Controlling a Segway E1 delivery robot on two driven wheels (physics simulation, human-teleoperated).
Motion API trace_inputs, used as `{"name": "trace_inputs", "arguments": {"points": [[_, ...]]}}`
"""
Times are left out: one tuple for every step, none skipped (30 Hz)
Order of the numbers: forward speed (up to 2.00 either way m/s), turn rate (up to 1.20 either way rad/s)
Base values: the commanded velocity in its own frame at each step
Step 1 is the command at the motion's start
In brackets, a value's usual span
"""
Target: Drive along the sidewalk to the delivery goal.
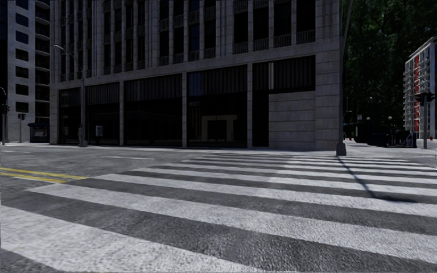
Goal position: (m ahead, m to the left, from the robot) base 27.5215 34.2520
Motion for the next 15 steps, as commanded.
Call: {"name": "trace_inputs", "arguments": {"points": [[2.00,-0.40],[2.00,-0.36],[2.00,-0.34],[2.00,-0.34],[2.00,-0.32],[2.00,-0.32],[2.00,-0.16],[2.00,-0.06],[2.00,-0.03],[2.00,-0.03],[2.00,-0.02],[2.00,-0.02],[2.00,-0.02],[2.00,-0.02],[2.00,-0.03]]}}
